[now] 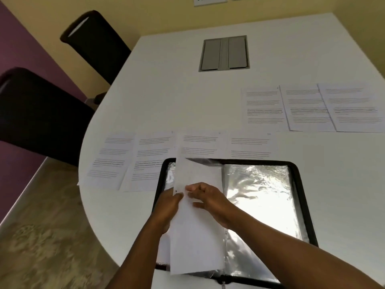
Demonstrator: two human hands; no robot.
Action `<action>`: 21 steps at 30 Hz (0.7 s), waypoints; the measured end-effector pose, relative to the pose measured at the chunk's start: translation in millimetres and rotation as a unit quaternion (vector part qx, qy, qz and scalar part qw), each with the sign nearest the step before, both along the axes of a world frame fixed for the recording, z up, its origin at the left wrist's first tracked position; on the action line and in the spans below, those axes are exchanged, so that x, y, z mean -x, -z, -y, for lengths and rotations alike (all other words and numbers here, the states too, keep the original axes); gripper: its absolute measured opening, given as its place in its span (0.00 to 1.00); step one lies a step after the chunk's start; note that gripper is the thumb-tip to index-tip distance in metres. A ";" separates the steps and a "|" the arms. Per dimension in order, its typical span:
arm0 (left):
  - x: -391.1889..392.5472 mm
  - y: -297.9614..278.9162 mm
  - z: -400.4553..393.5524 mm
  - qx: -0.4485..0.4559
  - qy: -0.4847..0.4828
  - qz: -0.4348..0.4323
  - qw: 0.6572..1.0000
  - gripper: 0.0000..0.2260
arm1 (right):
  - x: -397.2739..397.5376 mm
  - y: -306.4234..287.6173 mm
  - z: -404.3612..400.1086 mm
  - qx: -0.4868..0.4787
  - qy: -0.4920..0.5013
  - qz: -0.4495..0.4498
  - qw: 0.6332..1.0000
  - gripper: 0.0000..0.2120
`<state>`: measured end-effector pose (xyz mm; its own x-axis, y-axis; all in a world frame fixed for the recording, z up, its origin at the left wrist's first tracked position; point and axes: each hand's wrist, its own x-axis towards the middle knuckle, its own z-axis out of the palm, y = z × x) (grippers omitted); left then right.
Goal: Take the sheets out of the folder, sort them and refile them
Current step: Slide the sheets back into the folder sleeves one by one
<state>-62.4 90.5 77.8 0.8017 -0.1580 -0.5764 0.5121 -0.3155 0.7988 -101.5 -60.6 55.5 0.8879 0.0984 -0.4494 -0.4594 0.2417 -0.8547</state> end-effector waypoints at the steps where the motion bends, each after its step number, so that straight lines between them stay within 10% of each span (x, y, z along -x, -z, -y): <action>1: -4.9 6.7 -6.9 -0.023 -0.006 0.007 1.000 0.11 | 1.1 5.4 -1.5 0.089 -0.007 0.024 0.996 0.11; 6: -32.6 45.2 -38.9 -0.158 -0.018 0.034 0.987 0.03 | 19.0 51.9 8.6 0.458 -0.047 0.108 0.881 0.20; 11: -41.2 74.1 -44.9 -0.286 -0.010 0.062 0.956 0.12 | 36.4 84.5 22.9 0.603 -0.270 0.101 0.744 0.38; 15: -22.2 90.7 -32.1 -0.360 0.129 0.185 0.905 0.30 | 44.4 102.1 15.1 0.618 -0.273 0.121 0.727 0.39; 21: -25.5 113.4 0.0 -0.450 0.204 0.259 0.830 0.26 | 24.6 98.1 34.0 0.639 -0.147 0.156 0.738 0.31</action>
<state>-37.0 90.5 -35.7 0.9646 -0.1686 -0.2027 -0.1217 -0.9668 0.2247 -126.1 -94.6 -42.6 0.9926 -0.0194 -0.1195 -0.0630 -0.9258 -0.3727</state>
